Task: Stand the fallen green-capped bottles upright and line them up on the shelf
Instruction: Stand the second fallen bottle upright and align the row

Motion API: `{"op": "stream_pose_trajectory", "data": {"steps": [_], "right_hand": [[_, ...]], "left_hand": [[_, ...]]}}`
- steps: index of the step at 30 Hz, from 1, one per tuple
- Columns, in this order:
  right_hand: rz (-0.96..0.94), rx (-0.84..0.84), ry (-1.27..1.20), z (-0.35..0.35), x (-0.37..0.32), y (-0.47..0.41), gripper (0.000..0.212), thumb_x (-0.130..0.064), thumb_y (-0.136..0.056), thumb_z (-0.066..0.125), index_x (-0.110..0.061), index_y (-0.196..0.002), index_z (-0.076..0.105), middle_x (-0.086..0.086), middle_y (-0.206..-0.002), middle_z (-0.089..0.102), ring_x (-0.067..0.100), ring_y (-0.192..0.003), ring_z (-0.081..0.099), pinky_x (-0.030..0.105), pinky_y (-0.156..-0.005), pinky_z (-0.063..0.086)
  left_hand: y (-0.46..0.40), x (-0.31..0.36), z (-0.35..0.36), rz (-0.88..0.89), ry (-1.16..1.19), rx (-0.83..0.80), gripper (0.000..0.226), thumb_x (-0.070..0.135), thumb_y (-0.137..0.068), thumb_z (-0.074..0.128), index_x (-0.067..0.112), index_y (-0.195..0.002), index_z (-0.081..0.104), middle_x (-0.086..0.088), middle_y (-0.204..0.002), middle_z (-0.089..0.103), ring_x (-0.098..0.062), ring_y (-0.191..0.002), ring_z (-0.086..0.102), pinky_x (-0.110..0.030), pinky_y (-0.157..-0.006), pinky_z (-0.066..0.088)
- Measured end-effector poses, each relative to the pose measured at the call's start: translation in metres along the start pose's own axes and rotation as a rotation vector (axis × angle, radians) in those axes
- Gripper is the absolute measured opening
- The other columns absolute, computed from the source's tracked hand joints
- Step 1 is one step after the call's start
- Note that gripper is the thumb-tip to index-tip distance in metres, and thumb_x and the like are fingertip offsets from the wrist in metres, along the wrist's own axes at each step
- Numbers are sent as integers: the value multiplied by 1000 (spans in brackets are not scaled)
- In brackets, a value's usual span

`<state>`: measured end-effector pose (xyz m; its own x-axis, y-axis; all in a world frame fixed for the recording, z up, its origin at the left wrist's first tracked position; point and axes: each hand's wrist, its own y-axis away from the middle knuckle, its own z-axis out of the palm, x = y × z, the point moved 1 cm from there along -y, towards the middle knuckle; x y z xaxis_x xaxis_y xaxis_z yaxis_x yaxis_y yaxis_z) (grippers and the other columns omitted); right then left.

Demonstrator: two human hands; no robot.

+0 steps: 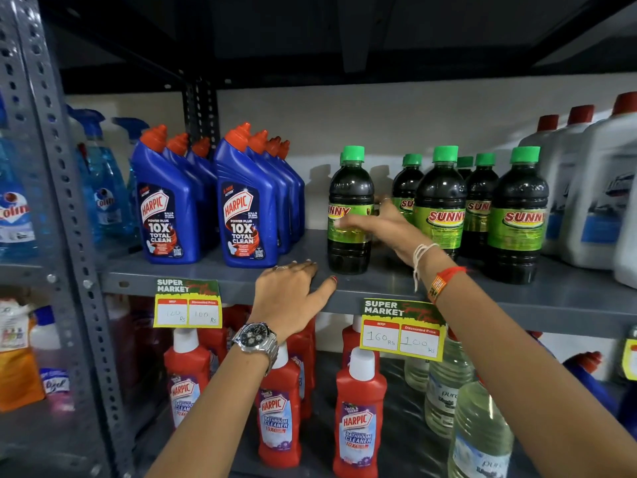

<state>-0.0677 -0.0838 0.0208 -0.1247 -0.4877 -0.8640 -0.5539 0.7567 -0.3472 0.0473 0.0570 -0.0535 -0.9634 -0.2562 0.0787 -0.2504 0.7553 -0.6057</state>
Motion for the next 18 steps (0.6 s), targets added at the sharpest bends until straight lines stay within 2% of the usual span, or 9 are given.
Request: {"op": "stream_pose_trajectory", "data": {"steps": [2,5,8,10,13,15,18], "right_hand": [[-45,117,222,6,1,0,99,-56,-39,82,-12,-114,34,1,-113,54,16,-105,51,30,-93,43],[-117,231,374,11,3,0,92,-52,-45,84,-12,-109,32,2,-103,48,16,-98,46,27,-86,40],[-58,186,285,7,2,-3,82,-39,-46,87,-9,-105,38,2,-102,54,16,-95,52,26,-80,42],[-22,114,176,3,1,-3,82,-27,-49,86,-6,-114,41,6,-109,59,19,-99,57,29,-83,47],[-10,20,105,0,0,-1,85,-16,-56,83,-5,-124,35,10,-115,58,22,-106,57,34,-89,48],[-12,-16,99,0,2,1,90,-23,-57,84,-5,-128,32,8,-117,57,21,-109,56,34,-92,47],[-40,83,259,2,3,4,108,-54,-48,81,-9,-130,26,-2,-110,52,13,-102,50,27,-87,42]], "left_hand": [[0,0,-1,-4,-10,10,62,58,-82,26,19,-111,64,2,-118,67,-17,-107,60,-32,-80,44],[0,0,-1,-9,-23,11,64,59,-80,23,19,-107,65,0,-113,68,-18,-104,61,-32,-78,45],[-1,0,1,-7,-17,3,64,59,-81,23,19,-109,64,2,-116,67,-17,-106,60,-32,-80,44],[-1,0,1,-2,-12,-3,64,59,-81,24,21,-114,63,3,-123,65,-16,-111,58,-31,-83,43],[-1,-1,1,10,-5,-3,62,58,-84,26,22,-122,59,5,-132,59,-15,-118,55,-31,-87,42],[-1,-1,1,18,-4,-5,62,58,-84,27,22,-124,58,5,-135,57,-15,-120,53,-30,-89,42],[-1,-1,1,18,-2,1,64,58,-83,25,21,-122,60,4,-132,59,-16,-118,55,-31,-88,42]]}}
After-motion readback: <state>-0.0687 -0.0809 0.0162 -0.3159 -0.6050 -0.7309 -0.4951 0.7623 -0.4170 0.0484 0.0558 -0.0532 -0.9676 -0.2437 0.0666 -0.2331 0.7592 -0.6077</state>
